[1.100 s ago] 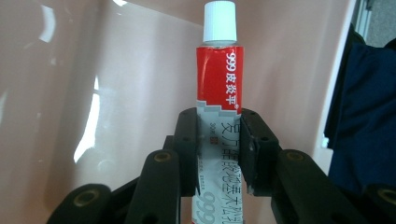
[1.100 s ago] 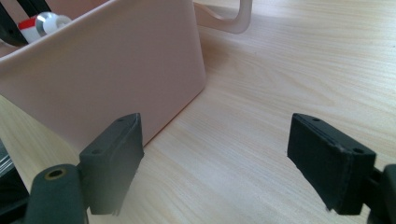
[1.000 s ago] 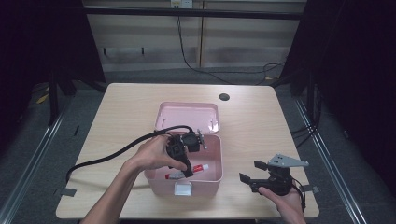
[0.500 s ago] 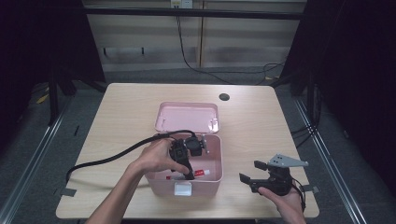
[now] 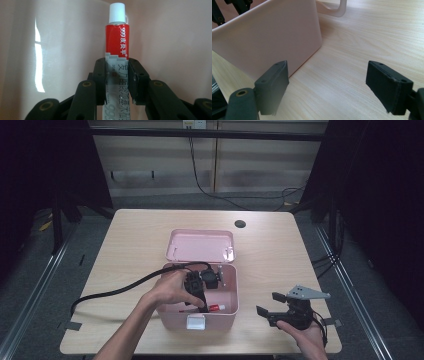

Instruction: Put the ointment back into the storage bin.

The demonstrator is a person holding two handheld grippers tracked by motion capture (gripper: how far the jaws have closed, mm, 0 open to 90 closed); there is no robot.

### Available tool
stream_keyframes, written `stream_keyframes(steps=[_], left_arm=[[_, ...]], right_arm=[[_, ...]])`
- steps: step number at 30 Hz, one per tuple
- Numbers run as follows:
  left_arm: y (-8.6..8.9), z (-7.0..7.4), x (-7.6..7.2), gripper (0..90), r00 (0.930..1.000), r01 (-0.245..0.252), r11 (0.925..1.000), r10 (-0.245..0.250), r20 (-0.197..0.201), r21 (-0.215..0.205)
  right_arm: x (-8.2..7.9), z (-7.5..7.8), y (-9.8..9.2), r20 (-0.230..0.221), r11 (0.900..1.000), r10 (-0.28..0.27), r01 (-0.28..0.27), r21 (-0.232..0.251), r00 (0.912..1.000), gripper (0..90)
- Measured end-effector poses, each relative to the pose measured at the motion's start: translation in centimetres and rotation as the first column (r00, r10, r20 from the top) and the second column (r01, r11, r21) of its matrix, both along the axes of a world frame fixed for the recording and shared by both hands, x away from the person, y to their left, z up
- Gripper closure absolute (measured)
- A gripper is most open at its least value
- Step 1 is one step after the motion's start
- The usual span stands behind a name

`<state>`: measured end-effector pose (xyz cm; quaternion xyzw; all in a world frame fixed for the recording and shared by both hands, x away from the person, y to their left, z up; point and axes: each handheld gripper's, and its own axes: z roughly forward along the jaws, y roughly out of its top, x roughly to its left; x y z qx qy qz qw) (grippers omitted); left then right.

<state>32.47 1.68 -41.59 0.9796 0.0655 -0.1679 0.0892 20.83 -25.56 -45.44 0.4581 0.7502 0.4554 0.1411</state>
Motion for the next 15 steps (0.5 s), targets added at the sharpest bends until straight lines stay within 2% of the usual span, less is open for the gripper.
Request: stream_keyframes(steps=[7, 15], left_arm=[[-0.2, -0.4, 0.1, 70.4, 1.0000, 0.001, 1.0000, -0.001, -0.010, 0.008], [-0.7, -1.5, 0.0, 70.3, 0.9997, 0.013, 0.9996, -0.013, -0.019, 0.025]], right_arm=[[0.0, 0.0, 0.0, -0.001, 1.000, 0.001, -0.001, 0.002, 1.0000, 18.0], [0.0, 0.0, 0.0, -0.002, 1.000, -0.002, 0.002, -0.002, 1.0000, 18.0]])
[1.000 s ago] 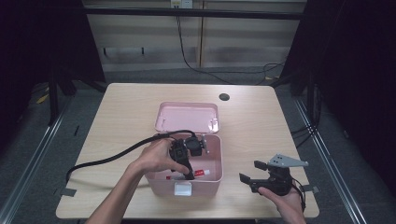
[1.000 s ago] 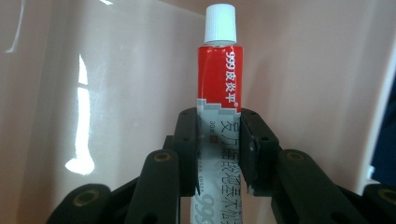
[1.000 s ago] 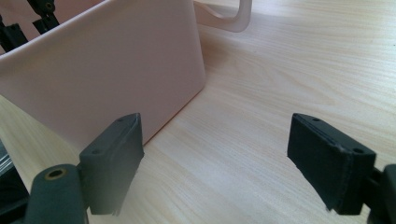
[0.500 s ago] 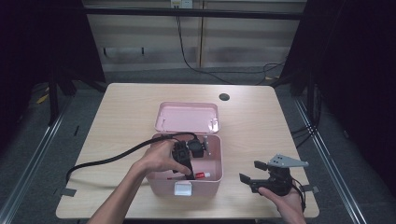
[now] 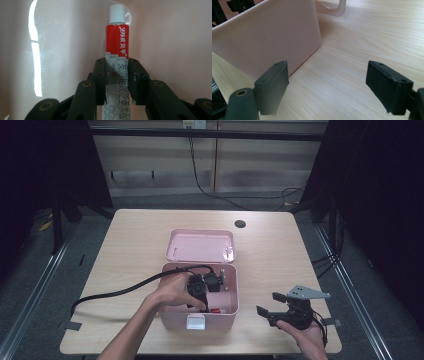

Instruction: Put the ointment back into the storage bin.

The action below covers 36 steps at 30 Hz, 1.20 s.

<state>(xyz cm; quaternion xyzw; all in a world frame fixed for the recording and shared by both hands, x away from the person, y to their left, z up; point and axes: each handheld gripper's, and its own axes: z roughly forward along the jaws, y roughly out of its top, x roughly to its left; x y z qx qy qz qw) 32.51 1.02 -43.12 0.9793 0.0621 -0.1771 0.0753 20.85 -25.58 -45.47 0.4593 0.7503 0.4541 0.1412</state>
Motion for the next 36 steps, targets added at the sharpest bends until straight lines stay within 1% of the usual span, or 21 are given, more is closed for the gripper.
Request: stream_keyframes(steps=[5, 8, 9, 10, 11, 14, 18, 20, 21, 22, 24, 26, 28, 29, 31, 33, 35, 36], left_arm=[[-0.1, -0.4, -0.1, 70.3, 1.0000, 0.004, 1.0000, -0.004, -0.006, 0.006], [-0.1, -0.6, 0.0, 70.1, 1.0000, 0.008, 0.9998, -0.008, -0.006, 0.017], [-0.1, -0.6, 0.0, 69.8, 1.0000, 0.001, 0.9999, 0.000, -0.009, 0.013], [-0.1, -0.7, 0.1, 70.0, 0.9998, 0.000, 1.0000, 0.000, -0.021, 0.001], [-0.1, -0.6, 0.0, 70.8, 0.9996, 0.005, 1.0000, -0.005, -0.028, -0.001], [-0.1, -0.5, 0.1, 68.7, 0.9998, -0.011, 0.9999, 0.011, -0.014, 0.010], [0.0, -0.5, 0.1, 67.8, 0.9997, -0.013, 0.9999, 0.013, -0.022, 0.001], [0.0, -0.4, 0.0, 65.6, 0.9997, -0.018, 0.9998, 0.018, -0.016, -0.002], [0.0, -0.4, 0.1, 64.9, 0.9995, -0.025, 0.9997, 0.025, -0.019, -0.004], [0.0, -0.3, 0.1, 64.2, 0.9995, -0.026, 0.9997, 0.026, -0.016, -0.006], [0.1, 0.0, 0.2, 61.3, 0.9991, -0.042, 0.9991, 0.042, -0.010, -0.008], [0.2, 0.3, 0.2, 60.5, 0.9988, -0.044, 0.9990, 0.044, -0.019, -0.010], [0.3, 0.6, 0.2, 58.0, 0.9985, -0.054, 0.9984, 0.053, -0.010, -0.017], [0.4, 0.8, 0.2, 57.3, 0.9981, -0.062, 0.9977, 0.062, -0.001, -0.028], [0.6, 1.1, 0.2, 56.8, 0.9981, -0.061, 0.9975, 0.061, 0.001, -0.035], [0.7, 1.4, 0.2, 54.1, 0.9965, -0.081, 0.9958, 0.082, 0.013, -0.043], [0.8, 1.8, 0.2, 54.0, 0.9965, -0.080, 0.9951, 0.081, 0.022, -0.059], [0.9, 2.0, 0.2, 53.7, 0.9957, -0.087, 0.9937, 0.089, 0.027, -0.072]], right_arm=[[0.0, 0.0, 0.0, 0.001, 1.000, -0.001, 0.001, 0.001, 1.0000, 18.0], [0.0, 0.0, 0.0, 0.000, 1.000, 0.000, 0.000, 0.004, 1.0000, 18.0], [-0.1, 0.0, 0.0, 0.000, 1.000, 0.000, 0.000, 0.003, 1.0000, 18.0], [0.0, 0.0, 0.0, 0.000, 1.000, 0.000, 0.000, 0.004, 1.0000, 18.0], [0.0, 0.0, 0.0, 0.000, 1.000, 0.000, 0.000, 0.004, 1.0000, 18.0], [0.0, 0.0, 0.0, 0.000, 1.000, 0.000, 0.000, 0.004, 1.0000, 18.0], [0.0, 0.0, 0.0, 0.001, 1.000, 0.001, -0.001, 0.003, 1.0000, 18.0], [0.0, 0.0, 0.0, 0.000, 1.000, 0.001, -0.001, 0.002, 1.0000, 18.0], [0.0, 0.0, 0.0, 0.001, 1.000, 0.001, -0.001, 0.004, 1.0000, 18.0], [0.0, 0.0, 0.0, 0.001, 1.000, 0.001, -0.001, 0.004, 1.0000, 18.0], [0.0, 0.0, 0.0, 0.003, 1.000, 0.002, -0.002, 0.004, 1.0000, 18.0], [0.0, 0.0, 0.0, 0.001, 1.000, 0.001, -0.001, 0.004, 1.0000, 18.0], [0.0, 0.0, 0.0, 0.005, 1.000, 0.002, -0.002, 0.001, 1.0000, 18.0], [0.0, 0.0, 0.0, 0.005, 1.000, 0.001, -0.001, 0.002, 1.0000, 18.0], [0.0, 0.1, 0.0, 0.006, 1.000, 0.000, 0.000, 0.004, 1.0000, 18.0], [0.0, 0.1, 0.0, 0.009, 1.000, -0.001, 0.001, 0.005, 1.0000, 17.9], [0.0, 0.1, 0.0, 0.011, 1.000, -0.003, 0.003, 0.004, 0.9999, 17.9], [0.0, 0.1, 0.0, 0.010, 1.000, -0.003, 0.003, 0.005, 0.9999, 17.9]])
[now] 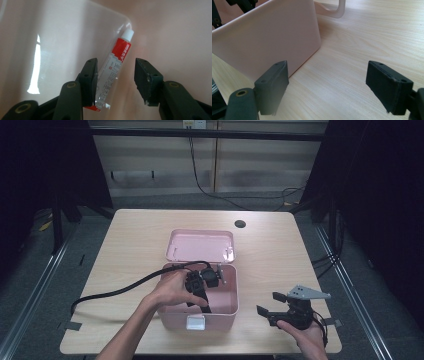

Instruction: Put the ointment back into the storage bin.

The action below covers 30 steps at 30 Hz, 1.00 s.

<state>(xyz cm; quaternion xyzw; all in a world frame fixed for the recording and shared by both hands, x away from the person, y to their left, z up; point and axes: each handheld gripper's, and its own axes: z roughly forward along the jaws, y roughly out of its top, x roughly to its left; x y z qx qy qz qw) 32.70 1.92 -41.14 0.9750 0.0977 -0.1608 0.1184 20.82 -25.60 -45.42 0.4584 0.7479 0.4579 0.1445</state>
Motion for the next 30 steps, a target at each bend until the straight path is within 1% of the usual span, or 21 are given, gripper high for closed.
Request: stream_keyframes(steps=[2, 5, 7, 8, 10, 12, 13, 14, 16, 17, 18, 21, 23, 25, 26, 27, 29, 30], left_arm=[[0.2, 0.4, -0.1, 53.3, 0.9999, -0.013, 0.9998, 0.014, 0.002, -0.017], [0.4, 0.8, -0.1, 51.1, 0.9998, -0.018, 0.9997, 0.018, 0.001, -0.018], [0.7, 1.2, -0.2, 49.7, 0.9995, -0.030, 0.9992, 0.030, 0.008, -0.028], [0.8, 1.4, -0.3, 49.5, 0.9996, -0.026, 0.9991, 0.026, 0.009, -0.032], [1.3, 1.6, -0.3, 50.7, 0.9999, -0.015, 0.9987, 0.015, -0.005, -0.049], [1.6, 1.7, -0.2, 50.4, 0.9997, -0.021, 0.9989, 0.022, 0.010, -0.043], [1.8, 1.8, -0.3, 50.4, 0.9991, -0.033, 0.9987, 0.034, 0.027, -0.039], [1.9, 1.9, -0.4, 50.4, 0.9990, -0.027, 0.9988, 0.029, 0.033, -0.040], [2.2, 2.5, -0.4, 49.4, 0.9989, -0.025, 0.9978, 0.027, 0.039, -0.062], [2.3, 2.7, -0.5, 49.4, 0.9984, -0.035, 0.9963, 0.038, 0.042, -0.079], [2.4, 3.1, -0.4, 48.9, 0.9977, -0.037, 0.9955, 0.042, 0.054, -0.087], [2.8, 3.8, -0.5, 47.1, 0.9953, -0.058, 0.9916, 0.066, 0.071, -0.116], [3.1, 4.2, -0.6, 46.0, 0.9955, -0.060, 0.9905, 0.068, 0.065, -0.124], [3.3, 4.5, -0.7, 45.1, 0.9954, -0.049, 0.9914, 0.059, 0.076, -0.121], [3.4, 4.7, -0.7, 44.9, 0.9954, -0.048, 0.9925, 0.057, 0.076, -0.112], [3.5, 4.8, -0.8, 44.2, 0.9940, -0.066, 0.9902, 0.076, 0.078, -0.123], [3.8, 5.1, -0.7, 42.7, 0.9943, -0.064, 0.9902, 0.074, 0.077, -0.124], [3.9, 5.2, -0.7, 42.5, 0.9934, -0.069, 0.9884, 0.081, 0.081, -0.135]], right_arm=[[0.0, 0.0, 0.0, 0.000, 1.000, 0.001, -0.001, 0.000, 1.0000, 17.9], [0.0, 0.0, 0.0, -0.002, 1.000, 0.002, -0.002, -0.002, 1.0000, 18.0], [0.0, 0.0, 0.0, -0.002, 1.000, 0.002, -0.002, -0.002, 1.0000, 18.0], [0.0, 0.0, 0.0, -0.002, 1.000, 0.002, -0.002, -0.002, 1.0000, 17.9], [0.0, 0.0, 0.0, -0.002, 1.000, 0.002, -0.002, -0.002, 1.0000, 18.0], [0.0, 0.0, 0.0, -0.004, 1.000, 0.002, -0.002, -0.005, 1.0000, 17.9], [0.0, 0.0, 0.0, -0.005, 1.000, 0.003, -0.003, -0.006, 1.0000, 18.0], [0.0, 0.0, 0.1, -0.006, 1.000, 0.003, -0.003, -0.006, 1.0000, 18.0], [0.0, 0.0, 0.1, -0.006, 1.000, 0.003, -0.003, -0.006, 1.0000, 17.9], [0.0, 0.0, 0.1, -0.005, 1.000, 0.003, -0.003, -0.006, 1.0000, 18.0], [0.0, 0.0, 0.1, -0.008, 1.000, 0.003, -0.004, -0.005, 1.0000, 17.9], [0.0, 0.0, 0.0, -0.005, 1.000, 0.002, -0.002, -0.005, 1.0000, 18.0], [0.0, 0.0, 0.0, -0.005, 1.000, 0.003, -0.003, -0.005, 1.0000, 18.0], [0.0, 0.0, 0.0, -0.008, 1.000, 0.003, -0.003, -0.001, 1.0000, 18.0], [0.0, 0.0, 0.0, -0.008, 1.000, 0.002, -0.002, 0.000, 1.0000, 17.9], [0.0, 0.0, 0.0, -0.008, 1.000, 0.003, -0.003, 0.000, 1.0000, 17.9], [0.0, 0.0, 0.1, -0.006, 1.000, 0.003, -0.003, -0.005, 1.0000, 18.0], [0.0, 0.0, 0.1, -0.006, 1.000, 0.003, -0.004, -0.004, 1.0000, 18.0]])
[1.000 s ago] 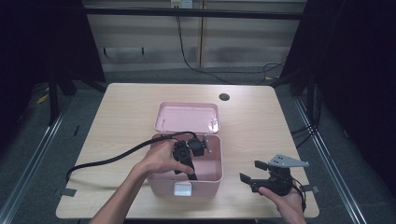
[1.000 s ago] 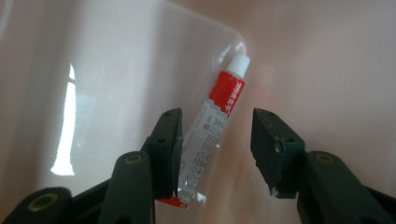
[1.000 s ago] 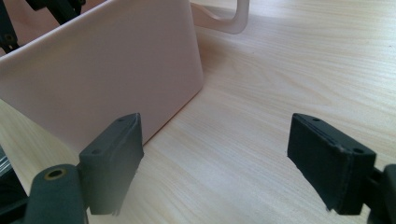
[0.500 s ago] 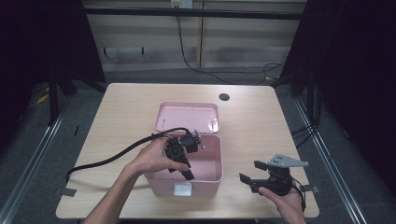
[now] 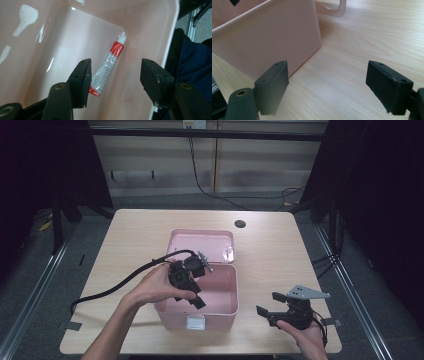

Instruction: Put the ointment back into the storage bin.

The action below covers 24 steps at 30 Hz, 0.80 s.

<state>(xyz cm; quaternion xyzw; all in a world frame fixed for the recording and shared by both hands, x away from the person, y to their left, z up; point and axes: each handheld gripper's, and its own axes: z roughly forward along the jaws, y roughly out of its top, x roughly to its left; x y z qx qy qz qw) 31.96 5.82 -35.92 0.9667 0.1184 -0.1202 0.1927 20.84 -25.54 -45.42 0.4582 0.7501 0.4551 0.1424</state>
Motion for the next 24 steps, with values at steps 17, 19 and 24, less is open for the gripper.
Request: stream_keyframes(steps=[17, 19, 24], left_arm=[[3.6, 1.5, 0.3, 30.9, 0.9983, -0.058, 0.9968, 0.058, -0.003, -0.055], [3.9, 1.8, 0.1, 30.2, 0.9980, -0.063, 0.9954, 0.063, 0.003, -0.073], [4.9, 2.2, 0.0, 27.0, 0.9969, -0.076, 0.9922, 0.078, 0.013, -0.099]], right_arm=[[0.0, 0.0, 0.0, -0.001, 1.000, -0.003, 0.003, 0.000, 1.0000, 18.0], [0.0, 0.0, 0.0, -0.003, 1.000, -0.005, 0.005, 0.000, 1.0000, 17.9], [0.0, 0.0, 0.0, 0.000, 1.000, -0.005, 0.005, 0.001, 1.0000, 17.9]])
